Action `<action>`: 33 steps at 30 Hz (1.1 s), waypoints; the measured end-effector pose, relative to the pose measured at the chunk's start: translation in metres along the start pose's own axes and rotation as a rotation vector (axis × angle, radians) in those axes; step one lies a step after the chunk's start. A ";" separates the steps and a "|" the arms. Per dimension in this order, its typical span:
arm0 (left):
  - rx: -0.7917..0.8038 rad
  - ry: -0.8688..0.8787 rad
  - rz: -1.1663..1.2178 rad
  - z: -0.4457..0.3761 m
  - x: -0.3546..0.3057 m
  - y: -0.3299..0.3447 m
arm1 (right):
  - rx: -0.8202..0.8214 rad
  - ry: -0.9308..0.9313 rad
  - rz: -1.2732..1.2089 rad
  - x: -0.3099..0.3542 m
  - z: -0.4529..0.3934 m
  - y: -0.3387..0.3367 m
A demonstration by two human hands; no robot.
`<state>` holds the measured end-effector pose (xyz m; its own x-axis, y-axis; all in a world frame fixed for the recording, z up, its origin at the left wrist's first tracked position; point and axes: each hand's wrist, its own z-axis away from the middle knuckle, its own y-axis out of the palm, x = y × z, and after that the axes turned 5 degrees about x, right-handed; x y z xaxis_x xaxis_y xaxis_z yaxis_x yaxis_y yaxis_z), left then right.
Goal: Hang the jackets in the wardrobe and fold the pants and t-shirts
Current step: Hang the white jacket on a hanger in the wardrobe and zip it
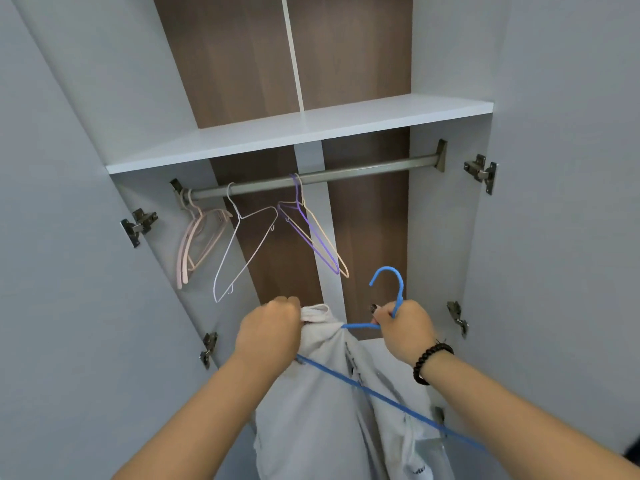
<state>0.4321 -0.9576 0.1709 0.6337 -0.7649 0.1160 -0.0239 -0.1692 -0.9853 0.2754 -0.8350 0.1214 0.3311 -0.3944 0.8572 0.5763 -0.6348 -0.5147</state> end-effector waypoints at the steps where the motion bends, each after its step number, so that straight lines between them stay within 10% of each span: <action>1: 0.004 0.006 -0.052 -0.004 0.002 0.004 | -0.009 0.010 0.030 -0.005 0.000 -0.002; 6: -0.019 0.015 0.009 -0.016 -0.007 0.023 | -0.021 0.078 0.111 -0.025 0.002 -0.006; 13: -0.003 -0.034 0.799 -0.020 -0.056 0.011 | 0.076 0.145 -0.090 -0.029 0.011 0.010; 24: 0.209 0.421 1.092 0.037 -0.036 0.009 | -0.013 -0.031 -0.510 -0.013 0.020 -0.015; 29: -0.321 -0.006 1.180 0.001 0.021 0.022 | 0.026 -0.194 -0.472 0.002 0.008 -0.020; 33: -0.450 0.133 0.858 -0.030 0.071 0.025 | 0.050 -0.272 -0.374 0.015 0.000 -0.025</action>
<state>0.4533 -1.0347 0.1580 0.1716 -0.7984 -0.5771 -0.7465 0.2769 -0.6050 0.2666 -0.8251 0.1473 0.2737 0.0488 0.9606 0.7264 -0.6651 -0.1732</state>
